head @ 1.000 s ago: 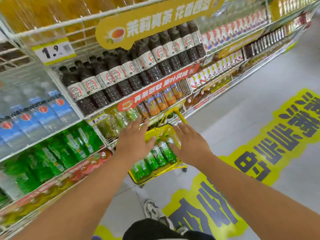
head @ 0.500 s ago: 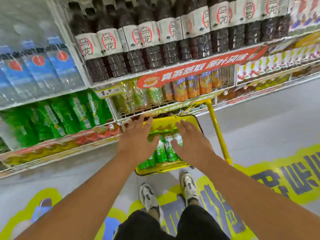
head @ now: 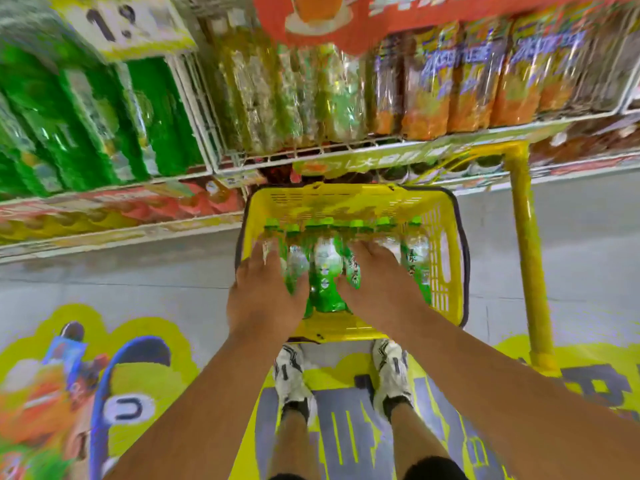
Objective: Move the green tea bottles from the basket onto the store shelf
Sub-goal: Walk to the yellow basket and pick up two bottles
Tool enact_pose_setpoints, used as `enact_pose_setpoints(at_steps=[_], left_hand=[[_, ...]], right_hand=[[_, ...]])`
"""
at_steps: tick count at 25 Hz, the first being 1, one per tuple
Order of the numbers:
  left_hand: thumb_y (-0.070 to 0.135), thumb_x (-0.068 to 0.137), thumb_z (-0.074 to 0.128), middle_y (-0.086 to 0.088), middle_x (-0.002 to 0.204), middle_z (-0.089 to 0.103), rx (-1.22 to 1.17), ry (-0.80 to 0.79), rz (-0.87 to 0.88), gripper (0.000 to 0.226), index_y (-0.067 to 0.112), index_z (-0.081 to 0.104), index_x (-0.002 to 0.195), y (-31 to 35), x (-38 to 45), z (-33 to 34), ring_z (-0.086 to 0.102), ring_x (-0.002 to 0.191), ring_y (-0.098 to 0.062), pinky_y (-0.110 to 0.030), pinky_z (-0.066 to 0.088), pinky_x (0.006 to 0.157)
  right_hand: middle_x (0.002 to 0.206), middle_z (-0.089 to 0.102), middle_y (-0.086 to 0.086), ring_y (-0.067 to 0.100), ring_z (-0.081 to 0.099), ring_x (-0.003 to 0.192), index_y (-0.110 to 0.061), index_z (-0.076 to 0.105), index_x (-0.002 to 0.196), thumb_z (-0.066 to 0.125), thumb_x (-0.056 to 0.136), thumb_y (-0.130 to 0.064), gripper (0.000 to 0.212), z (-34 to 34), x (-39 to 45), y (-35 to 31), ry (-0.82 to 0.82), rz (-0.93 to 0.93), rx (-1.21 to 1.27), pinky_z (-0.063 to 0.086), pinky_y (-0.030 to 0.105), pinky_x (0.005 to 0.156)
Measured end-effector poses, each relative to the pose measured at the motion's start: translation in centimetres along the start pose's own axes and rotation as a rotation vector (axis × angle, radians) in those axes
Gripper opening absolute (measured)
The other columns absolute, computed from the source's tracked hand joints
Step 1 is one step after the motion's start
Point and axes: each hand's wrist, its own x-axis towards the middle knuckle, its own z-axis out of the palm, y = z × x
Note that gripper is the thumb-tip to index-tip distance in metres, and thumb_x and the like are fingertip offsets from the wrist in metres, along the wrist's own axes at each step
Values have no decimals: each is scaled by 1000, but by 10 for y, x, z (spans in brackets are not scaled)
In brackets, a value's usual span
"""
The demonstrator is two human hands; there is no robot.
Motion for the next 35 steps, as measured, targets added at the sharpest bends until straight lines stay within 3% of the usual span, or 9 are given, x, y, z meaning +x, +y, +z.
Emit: enact_pose_setpoints(at_steps=[9,13,18,21,24,27,30,32,35], left_hand=[[50,95,57,-11,153,41,-109,71,-227,97,23,-8,161,-1,19,59,47,134,-34,-50,52,88],[45,94,62,-16,150,39,1,20,-282,99,12,-3,161,1,32,69,46,132,-35,-47,53,83],[34,93,70,-16,147,40,228,-48,-299,99,4,3,158,0,53,76,51,129,-33,-38,55,75],[34,91,73,-15,144,42,264,-22,-300,100,4,5,158,-4,62,78,59,118,-29,-35,54,71],[33,86,79,-17,144,41,248,-14,-291,108,2,3,157,-4,64,79,64,111,-29,-33,54,72],[24,84,81,-19,146,37,145,-23,-299,107,3,8,158,-4,65,74,67,106,-33,-35,55,73],[19,82,82,-20,144,37,-115,-9,-326,95,6,23,154,-3,63,67,61,113,-41,-44,54,79],[25,80,83,-18,133,43,-284,-2,-326,75,4,43,140,-4,58,62,59,112,-41,-47,52,83],[31,75,84,-14,117,52,-493,-11,-314,55,8,60,118,-8,50,47,63,94,-34,-43,56,80]], right_hand=[[144,45,16,33,47,133,-9,36,154,58,99,-46,70,84,42,6,-11,233,286,46,41,102],[133,49,16,33,54,122,0,46,139,60,98,-37,56,110,54,-10,-26,359,316,49,38,92],[149,36,21,30,47,135,7,27,149,62,98,-21,67,129,74,-28,-26,476,155,55,38,95],[140,46,17,26,57,126,2,33,143,62,100,-22,57,134,84,-31,-2,530,92,55,32,85],[133,57,13,28,64,118,-5,38,136,65,98,-20,50,136,88,-28,27,569,192,45,31,70],[128,61,13,33,65,114,-1,37,138,72,92,-26,63,134,86,-20,49,508,331,49,36,71],[107,65,8,32,67,100,-7,43,119,77,88,-30,52,130,82,-9,70,454,462,45,28,61],[96,62,1,25,65,86,-13,43,111,80,85,-31,48,124,77,-4,94,430,555,38,25,52],[94,66,-7,10,66,78,-16,51,113,82,84,-32,45,102,62,4,134,369,699,44,17,54]])
